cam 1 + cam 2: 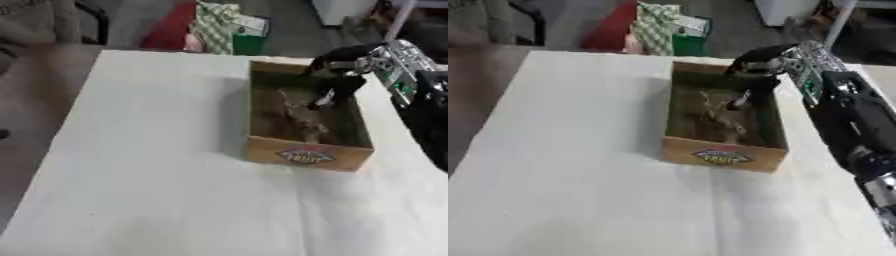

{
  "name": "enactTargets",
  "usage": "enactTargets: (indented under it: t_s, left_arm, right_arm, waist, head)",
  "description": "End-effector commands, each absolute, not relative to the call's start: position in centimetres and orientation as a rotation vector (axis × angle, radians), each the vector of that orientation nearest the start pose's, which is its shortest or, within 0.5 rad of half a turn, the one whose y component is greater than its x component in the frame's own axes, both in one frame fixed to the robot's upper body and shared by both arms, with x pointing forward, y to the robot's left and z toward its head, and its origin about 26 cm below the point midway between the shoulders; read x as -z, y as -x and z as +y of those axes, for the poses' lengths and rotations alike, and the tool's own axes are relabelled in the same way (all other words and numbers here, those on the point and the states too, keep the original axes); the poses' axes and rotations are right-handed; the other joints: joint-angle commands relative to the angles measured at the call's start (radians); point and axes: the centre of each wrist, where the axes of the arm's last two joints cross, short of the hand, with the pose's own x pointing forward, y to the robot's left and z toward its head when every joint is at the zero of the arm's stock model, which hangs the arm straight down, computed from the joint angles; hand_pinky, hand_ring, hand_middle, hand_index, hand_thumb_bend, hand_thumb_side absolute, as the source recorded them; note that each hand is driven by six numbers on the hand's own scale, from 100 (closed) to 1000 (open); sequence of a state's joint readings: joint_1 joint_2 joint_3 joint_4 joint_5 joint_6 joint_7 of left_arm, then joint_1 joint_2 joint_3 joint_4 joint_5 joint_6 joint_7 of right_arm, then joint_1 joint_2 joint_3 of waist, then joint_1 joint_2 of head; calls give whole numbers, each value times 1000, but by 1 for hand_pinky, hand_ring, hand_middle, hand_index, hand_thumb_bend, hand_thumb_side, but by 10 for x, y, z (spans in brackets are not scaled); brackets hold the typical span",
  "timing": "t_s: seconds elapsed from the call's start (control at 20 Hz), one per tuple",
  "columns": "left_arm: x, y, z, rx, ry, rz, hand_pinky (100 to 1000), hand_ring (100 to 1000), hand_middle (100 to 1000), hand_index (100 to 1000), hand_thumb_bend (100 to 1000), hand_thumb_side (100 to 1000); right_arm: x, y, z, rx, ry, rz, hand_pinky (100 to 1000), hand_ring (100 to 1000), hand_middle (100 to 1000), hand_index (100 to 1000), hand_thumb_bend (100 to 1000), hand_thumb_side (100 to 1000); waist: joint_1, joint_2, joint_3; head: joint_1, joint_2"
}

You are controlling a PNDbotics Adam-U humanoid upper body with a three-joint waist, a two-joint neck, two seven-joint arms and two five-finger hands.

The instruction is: Pick up objects on the table and place them in the box.

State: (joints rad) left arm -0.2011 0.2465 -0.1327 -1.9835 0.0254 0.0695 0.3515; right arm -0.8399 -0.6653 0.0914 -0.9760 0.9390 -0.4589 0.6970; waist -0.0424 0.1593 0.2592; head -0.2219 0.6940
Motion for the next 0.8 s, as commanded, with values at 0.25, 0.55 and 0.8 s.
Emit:
enactTargets:
  t_s: [0.25, 0.55, 0.8]
  left_arm:
    - [-160, -287, 229, 3, -212, -2133, 569, 722, 586, 640, 100, 749]
    - [-160, -287, 230, 0, -218, -2132, 569, 723, 586, 640, 100, 749]
    - [-160, -287, 230, -5, -221, -2132, 568, 725, 586, 639, 100, 750]
  right_arm:
    - [-249, -430, -409, -1884, 815, -1055, 842, 922, 875, 933, 458, 551]
    - [-256, -411, -425, -1797, 817, -1192, 820, 885, 850, 919, 371, 467]
    - [-262, -392, -431, -1730, 833, -1335, 800, 849, 823, 895, 291, 422]
  waist:
    - [2, -18, -7]
    - [4, -16, -21]
    - [5, -11, -35]
  head:
    - [9, 1]
    - [14, -2]
    - [22, -7]
